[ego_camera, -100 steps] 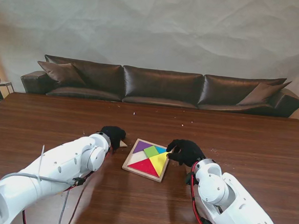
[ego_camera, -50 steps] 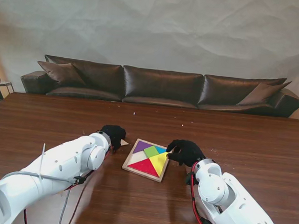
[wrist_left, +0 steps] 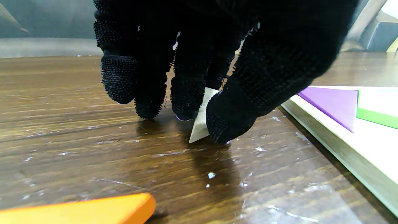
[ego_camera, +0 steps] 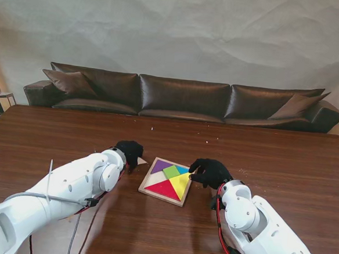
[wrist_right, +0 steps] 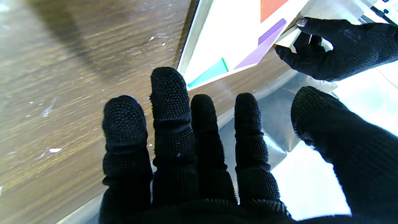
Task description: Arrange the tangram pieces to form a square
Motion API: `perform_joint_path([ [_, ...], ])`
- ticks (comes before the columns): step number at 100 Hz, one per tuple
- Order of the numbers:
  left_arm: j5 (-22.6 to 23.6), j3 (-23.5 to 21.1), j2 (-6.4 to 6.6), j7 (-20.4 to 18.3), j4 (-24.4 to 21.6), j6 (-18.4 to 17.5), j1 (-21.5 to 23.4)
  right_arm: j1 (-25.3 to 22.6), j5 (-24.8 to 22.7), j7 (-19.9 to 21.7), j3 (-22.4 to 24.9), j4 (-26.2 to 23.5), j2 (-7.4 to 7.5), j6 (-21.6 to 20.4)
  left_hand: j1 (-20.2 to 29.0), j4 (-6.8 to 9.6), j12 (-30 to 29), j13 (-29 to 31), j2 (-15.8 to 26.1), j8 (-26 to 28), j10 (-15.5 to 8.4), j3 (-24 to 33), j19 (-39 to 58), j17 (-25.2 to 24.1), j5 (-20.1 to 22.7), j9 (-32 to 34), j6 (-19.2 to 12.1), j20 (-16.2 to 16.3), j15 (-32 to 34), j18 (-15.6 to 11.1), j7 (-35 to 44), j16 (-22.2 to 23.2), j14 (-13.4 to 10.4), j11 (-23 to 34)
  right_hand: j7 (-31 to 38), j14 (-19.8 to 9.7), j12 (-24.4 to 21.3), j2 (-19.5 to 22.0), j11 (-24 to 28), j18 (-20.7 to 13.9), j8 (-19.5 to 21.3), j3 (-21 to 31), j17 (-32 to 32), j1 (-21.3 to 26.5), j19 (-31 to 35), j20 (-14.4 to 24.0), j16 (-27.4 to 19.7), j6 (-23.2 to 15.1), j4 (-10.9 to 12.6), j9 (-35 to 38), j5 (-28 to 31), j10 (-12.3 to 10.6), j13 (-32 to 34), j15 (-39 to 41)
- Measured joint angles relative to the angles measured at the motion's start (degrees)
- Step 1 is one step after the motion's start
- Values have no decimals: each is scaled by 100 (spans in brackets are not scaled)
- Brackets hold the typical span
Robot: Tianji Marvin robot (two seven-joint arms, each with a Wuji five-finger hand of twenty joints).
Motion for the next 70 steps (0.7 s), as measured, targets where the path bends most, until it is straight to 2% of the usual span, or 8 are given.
perform_joint_path([
  [29, -68, 25, -61, 92, 110, -36, -29, -5, 15, 28, 11, -12, 3, 20, 0, 0, -245, -170, 0, 0, 87, 25, -305, -28, 15, -2, 31, -144, -107, 14, 327, -136, 46, 329, 0, 2, 0, 61, 0, 0, 0, 0, 0, 3, 0, 0, 0, 1, 0, 0, 0, 1, 0, 0],
  [41, -110, 30, -85, 102, 140, -51, -43, -6, 25, 49, 14, -16, 6, 27, 0, 0, -619, -225, -67, 0, 142, 55, -442, -64, 16, -49, 33, -349, -178, 42, 672, -303, 57, 622, 0, 4, 0, 61, 0, 0, 0, 0, 0, 3, 0, 0, 0, 2, 0, 0, 0, 1, 0, 0],
  [61, -124, 13, -90, 84, 132, -65, -40, -6, 54, 96, 14, -22, 13, 28, 0, 0, -732, -293, -67, 0, 178, 96, -520, 18, 16, -66, 40, -518, -294, 33, 848, -374, 47, 797, 0, 4, 0, 61, 0, 0, 0, 0, 0, 3, 0, 0, 0, 4, 0, 0, 0, 2, -1, 0],
  [67, -123, 11, -92, 104, 139, -98, -38, -6, 63, 103, 14, -23, 13, 30, -3, -20, -734, -216, -397, 84, 284, 116, -522, 138, 133, -66, 18, -540, -255, -8, 1978, -353, -60, 916, 0, 4, 0, 61, 0, 0, 0, 0, 0, 3, 0, 0, 0, 4, 0, 0, 0, 2, -1, 0],
  [69, -123, 11, -95, 114, 147, -112, -37, -6, 65, 105, 14, -24, 14, 30, -10, -141, -767, -202, -408, 168, 297, 111, -522, 161, 195, -61, -22, -547, -193, -24, 2238, -326, -82, 989, 0, 4, 0, 61, 0, 0, 0, 0, 0, 3, 0, 0, 0, 4, 0, 0, 0, 2, -1, 0],
  [70, -122, 12, -96, 120, 152, -118, -36, -6, 66, 106, 14, -24, 14, 31, -12, -141, -781, -178, -486, 199, 302, 110, -523, 199, 254, -44, -58, -586, -155, -28, 2407, -280, -86, 1079, 0, 4, 0, 61, 0, 0, 0, 0, -1, 3, 0, 0, 0, 5, 0, 0, 0, 2, -1, 0],
])
